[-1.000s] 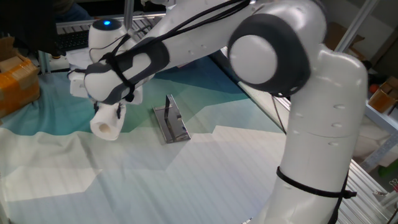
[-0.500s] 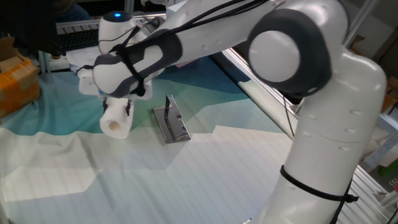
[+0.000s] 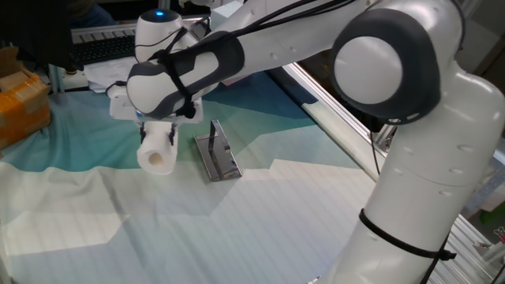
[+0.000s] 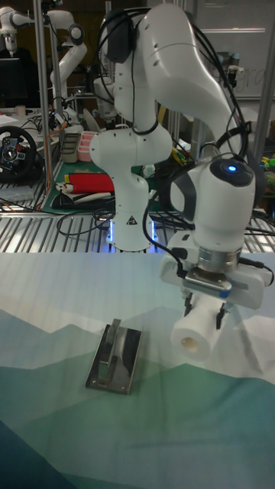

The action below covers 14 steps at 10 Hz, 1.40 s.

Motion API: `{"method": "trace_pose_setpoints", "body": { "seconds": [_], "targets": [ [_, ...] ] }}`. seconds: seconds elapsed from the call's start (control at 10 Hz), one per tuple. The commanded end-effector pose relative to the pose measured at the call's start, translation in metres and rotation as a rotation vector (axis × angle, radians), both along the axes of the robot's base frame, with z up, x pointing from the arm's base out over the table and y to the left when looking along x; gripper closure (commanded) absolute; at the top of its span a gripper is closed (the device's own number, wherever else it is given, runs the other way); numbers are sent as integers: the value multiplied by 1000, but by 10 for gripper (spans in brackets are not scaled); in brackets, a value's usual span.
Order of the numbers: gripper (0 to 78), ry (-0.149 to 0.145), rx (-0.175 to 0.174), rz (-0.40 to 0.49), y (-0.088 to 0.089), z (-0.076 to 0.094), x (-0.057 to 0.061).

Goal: Put the toilet paper on its holder

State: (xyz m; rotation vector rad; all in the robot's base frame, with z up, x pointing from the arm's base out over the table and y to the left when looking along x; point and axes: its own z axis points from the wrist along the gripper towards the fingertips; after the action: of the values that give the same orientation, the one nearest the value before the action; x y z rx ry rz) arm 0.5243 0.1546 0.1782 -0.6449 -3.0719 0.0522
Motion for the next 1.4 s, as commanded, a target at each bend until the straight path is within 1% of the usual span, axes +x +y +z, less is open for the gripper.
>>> {"method": "trace_pose_setpoints", "body": {
  "seconds": [0.1,0.4,0.6,0.7,0.8,0.9,1.0,1.2,1.4],
  "targets": [
    [763,-2,2,6,-2,3,-1],
    [763,-1,5,14,-2,2,-2],
    [763,-2,7,0,-2,2,-2],
    [763,-14,12,-33,-2,2,-2],
    [763,-26,7,-66,-2,2,-2],
    [763,-30,8,-78,-2,2,-2],
    [763,-34,8,-111,-2,2,-2],
    [763,-46,6,-115,-2,2,-2],
    [763,-40,10,-95,-2,2,-2]
  ]
}}
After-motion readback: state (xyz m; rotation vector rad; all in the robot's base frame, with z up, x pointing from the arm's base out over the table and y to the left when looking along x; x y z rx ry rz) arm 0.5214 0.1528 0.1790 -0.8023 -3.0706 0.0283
